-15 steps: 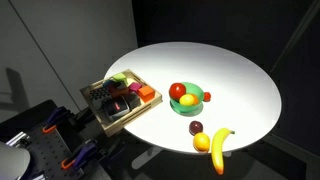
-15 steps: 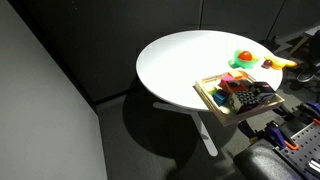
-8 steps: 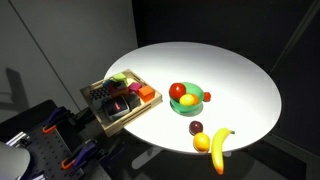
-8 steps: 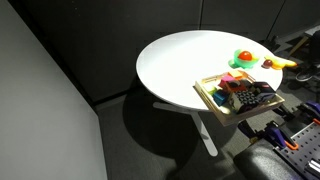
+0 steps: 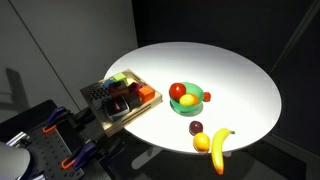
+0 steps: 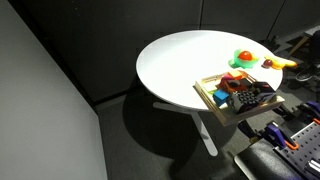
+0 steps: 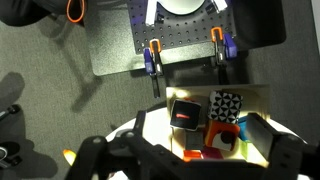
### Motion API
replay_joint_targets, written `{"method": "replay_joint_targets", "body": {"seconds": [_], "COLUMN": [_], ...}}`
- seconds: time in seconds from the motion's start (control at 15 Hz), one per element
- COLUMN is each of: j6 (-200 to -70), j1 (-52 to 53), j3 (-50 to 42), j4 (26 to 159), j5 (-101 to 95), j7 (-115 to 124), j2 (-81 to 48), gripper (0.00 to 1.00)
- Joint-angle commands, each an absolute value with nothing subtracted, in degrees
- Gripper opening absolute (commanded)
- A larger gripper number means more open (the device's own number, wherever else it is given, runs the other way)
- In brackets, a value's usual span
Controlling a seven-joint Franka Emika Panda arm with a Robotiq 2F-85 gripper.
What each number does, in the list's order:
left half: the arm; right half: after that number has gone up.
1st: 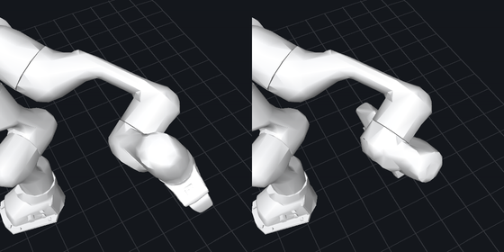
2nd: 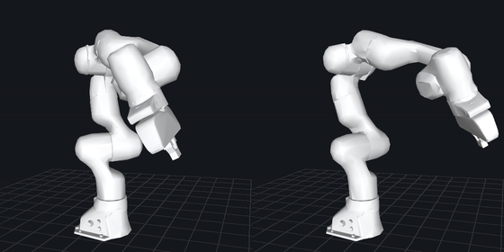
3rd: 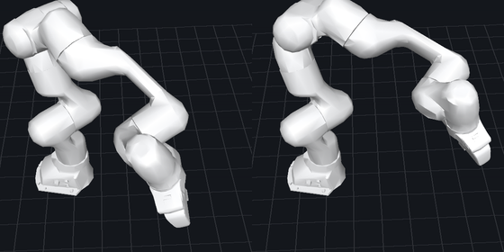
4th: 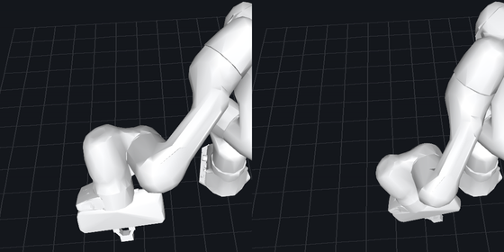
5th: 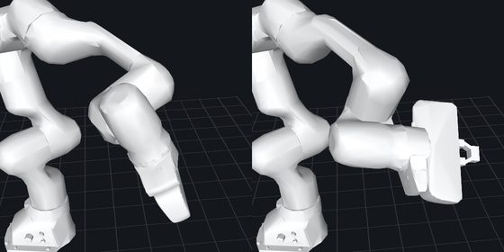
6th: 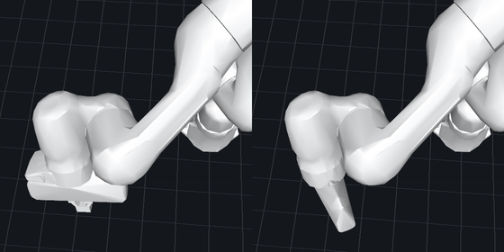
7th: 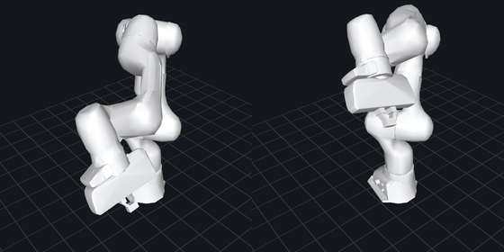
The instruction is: Put the toy plum in the bowl
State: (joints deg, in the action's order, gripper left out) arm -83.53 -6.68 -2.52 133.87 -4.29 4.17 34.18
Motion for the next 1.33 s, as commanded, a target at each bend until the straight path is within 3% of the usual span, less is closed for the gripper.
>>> {"method": "replay_joint_targets", "body": {"seconds": [0.0,1.27], "j6": [-87.44,-115.48], "j1": [-6.59,-6.85], "j3": [-4.66,-10.83], "j4": [134.23,126.15], "j5": [-4.77,-4.84], "j7": [2.44,-20.59], "j2": [31.23,6.59], "gripper": [1.00,1.00]}}
